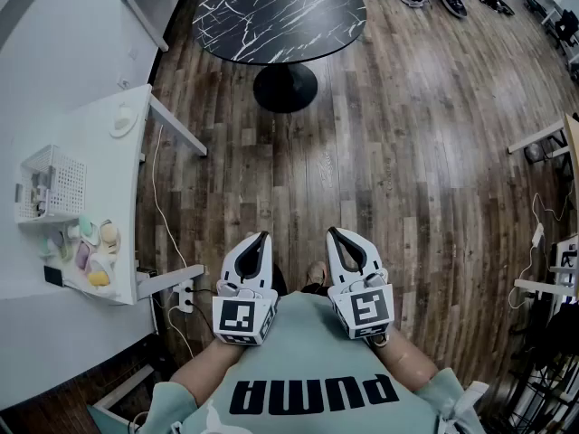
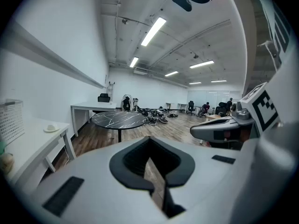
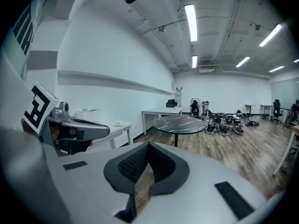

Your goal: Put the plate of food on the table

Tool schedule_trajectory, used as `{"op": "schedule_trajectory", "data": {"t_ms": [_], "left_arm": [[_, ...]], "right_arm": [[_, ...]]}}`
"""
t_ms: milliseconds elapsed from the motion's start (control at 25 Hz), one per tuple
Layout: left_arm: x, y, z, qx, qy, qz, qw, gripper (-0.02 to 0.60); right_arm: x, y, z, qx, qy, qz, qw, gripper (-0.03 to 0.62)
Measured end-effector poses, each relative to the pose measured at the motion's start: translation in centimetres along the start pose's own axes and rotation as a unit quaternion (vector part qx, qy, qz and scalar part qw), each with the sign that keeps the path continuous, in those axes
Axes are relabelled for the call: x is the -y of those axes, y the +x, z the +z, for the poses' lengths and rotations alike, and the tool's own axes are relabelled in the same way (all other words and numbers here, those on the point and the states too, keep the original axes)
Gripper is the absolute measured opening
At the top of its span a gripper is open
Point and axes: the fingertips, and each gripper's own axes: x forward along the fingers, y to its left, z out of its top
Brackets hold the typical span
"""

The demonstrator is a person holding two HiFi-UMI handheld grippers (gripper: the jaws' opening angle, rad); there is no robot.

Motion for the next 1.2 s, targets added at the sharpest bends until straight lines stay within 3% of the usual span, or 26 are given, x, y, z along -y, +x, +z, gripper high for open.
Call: {"op": "schedule_trajectory", "data": {"t_ms": [560, 880, 1200], "left_arm": [[-8.4, 3.0, 3.6, 0.028, -0.008, -0.018, 0.9994, 0.006], [-15.7, 3.4, 6.2, 0.057, -0.016, -0.017, 0.9981, 0.006], [-21.9, 2.5, 6.9, 0.066, -0.025, -0.013, 0.9974, 0.006]], "right_arm": [[-2.6, 7.7, 4.3, 0.005, -0.025, -0.01, 1.0, 0.008], [-6.5, 13.6, 8.8, 0.019, -0.047, -0.011, 0.999, 0.008], [-10.8, 18.2, 10.8, 0.021, -0.052, -0.008, 0.998, 0.008]]}}
